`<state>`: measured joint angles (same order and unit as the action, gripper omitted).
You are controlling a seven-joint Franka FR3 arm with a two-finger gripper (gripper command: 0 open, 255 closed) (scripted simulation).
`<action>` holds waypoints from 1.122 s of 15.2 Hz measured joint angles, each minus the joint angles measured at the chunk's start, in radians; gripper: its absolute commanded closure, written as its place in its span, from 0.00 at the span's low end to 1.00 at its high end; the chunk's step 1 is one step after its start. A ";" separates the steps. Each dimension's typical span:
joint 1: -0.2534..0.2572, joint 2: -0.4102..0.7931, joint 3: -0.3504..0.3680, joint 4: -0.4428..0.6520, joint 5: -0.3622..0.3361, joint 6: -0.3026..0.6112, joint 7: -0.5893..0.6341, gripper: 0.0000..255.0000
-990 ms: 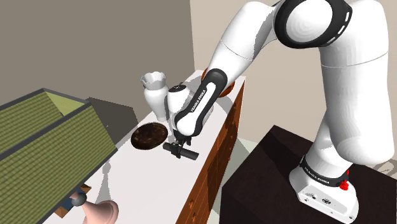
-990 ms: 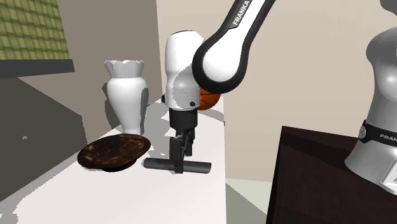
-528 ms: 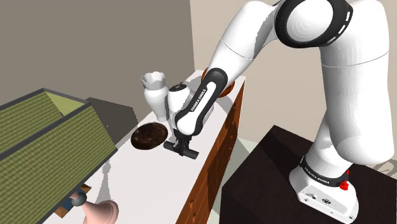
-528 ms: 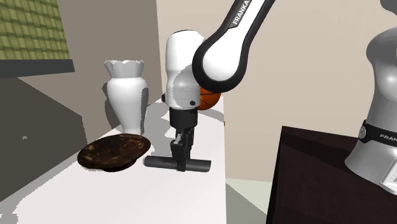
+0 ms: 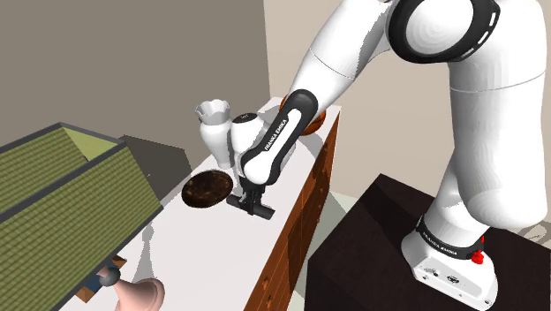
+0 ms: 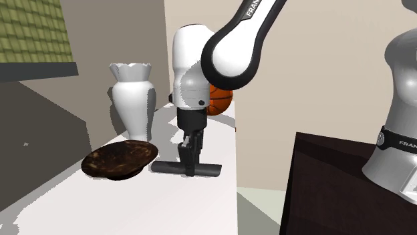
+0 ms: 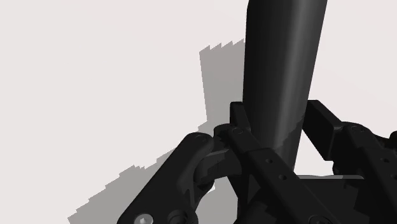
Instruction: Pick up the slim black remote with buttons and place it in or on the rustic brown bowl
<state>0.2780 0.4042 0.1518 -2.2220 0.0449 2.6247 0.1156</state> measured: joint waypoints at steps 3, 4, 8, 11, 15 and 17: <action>-0.005 -0.043 0.004 -0.006 0.006 -0.037 -0.003 1.00; -0.006 -0.052 0.005 -0.007 0.007 -0.045 -0.004 1.00; -0.009 -0.098 0.009 -0.008 0.014 -0.090 -0.004 1.00; -0.013 -0.130 0.011 -0.006 0.019 -0.124 -0.008 1.00; -0.012 -0.172 0.015 0.003 0.023 -0.173 -0.004 1.00; -0.015 -0.191 0.015 0.008 0.026 -0.198 -0.007 1.00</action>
<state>0.2626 0.2134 0.1667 -2.2140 0.0711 2.4269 0.1087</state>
